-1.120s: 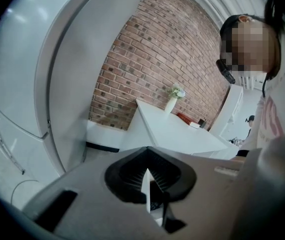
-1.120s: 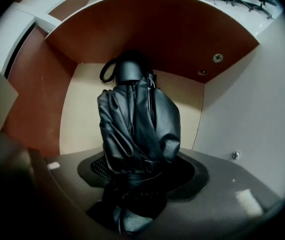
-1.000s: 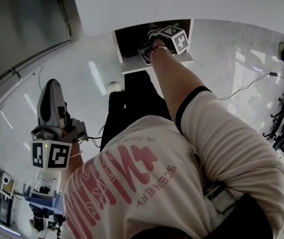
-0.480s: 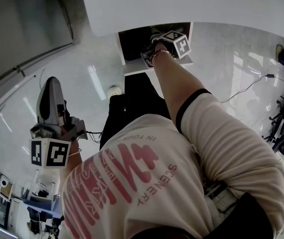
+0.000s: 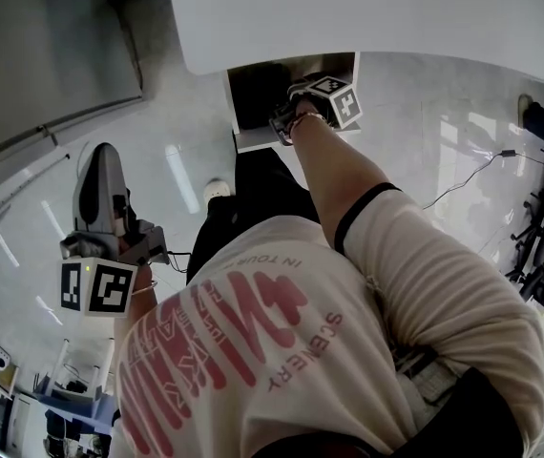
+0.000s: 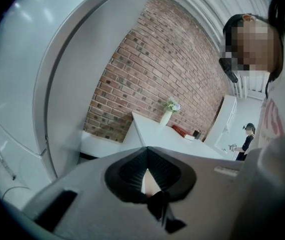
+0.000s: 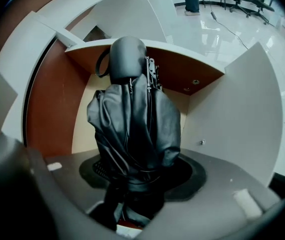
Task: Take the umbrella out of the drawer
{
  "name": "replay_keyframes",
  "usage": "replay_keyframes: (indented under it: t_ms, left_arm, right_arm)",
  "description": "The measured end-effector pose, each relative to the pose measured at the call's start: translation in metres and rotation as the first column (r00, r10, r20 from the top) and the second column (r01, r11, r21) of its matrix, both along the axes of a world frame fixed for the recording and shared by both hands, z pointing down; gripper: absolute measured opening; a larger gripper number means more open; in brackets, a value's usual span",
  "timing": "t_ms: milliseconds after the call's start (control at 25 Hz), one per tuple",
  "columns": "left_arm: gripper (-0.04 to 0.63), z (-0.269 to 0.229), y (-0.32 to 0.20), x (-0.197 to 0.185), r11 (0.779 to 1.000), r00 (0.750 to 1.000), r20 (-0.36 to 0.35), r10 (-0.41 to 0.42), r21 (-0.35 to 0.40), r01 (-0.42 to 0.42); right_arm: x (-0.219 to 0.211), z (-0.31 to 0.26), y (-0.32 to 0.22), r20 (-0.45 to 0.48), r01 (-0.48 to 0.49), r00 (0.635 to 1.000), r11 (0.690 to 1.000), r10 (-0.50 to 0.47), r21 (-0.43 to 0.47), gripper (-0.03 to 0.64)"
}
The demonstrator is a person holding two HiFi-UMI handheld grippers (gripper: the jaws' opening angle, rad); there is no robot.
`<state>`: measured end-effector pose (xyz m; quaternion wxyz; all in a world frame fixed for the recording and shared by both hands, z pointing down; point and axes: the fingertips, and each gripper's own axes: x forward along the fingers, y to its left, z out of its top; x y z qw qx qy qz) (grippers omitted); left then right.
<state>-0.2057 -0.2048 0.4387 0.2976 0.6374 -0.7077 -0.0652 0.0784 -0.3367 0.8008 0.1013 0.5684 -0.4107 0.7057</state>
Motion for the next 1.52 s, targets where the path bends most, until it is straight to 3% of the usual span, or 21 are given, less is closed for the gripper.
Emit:
replay_keyframes:
  t_ms: [640,1040,1520]
  left_arm:
    - [0.005,-0.033,-0.008,0.01,0.991,0.999,0.029,0.044,0.122,-0.047]
    - [0.005,-0.062,-0.002,0.025,0.978,0.996,0.055,0.07,0.193,-0.079]
    - [0.005,-0.087,0.004,0.03,0.955,0.993,0.066,0.098,0.274,-0.113]
  right_arm:
    - [0.023,-0.045,0.009,0.006,0.009,1.0,0.999,-0.01,0.044,0.258]
    - [0.023,-0.086,0.016,0.047,0.12,0.991,0.985,-0.127,0.123,0.259]
    - [0.04,-0.127,0.03,0.091,0.101,0.989,0.984,-0.115,0.15,0.258]
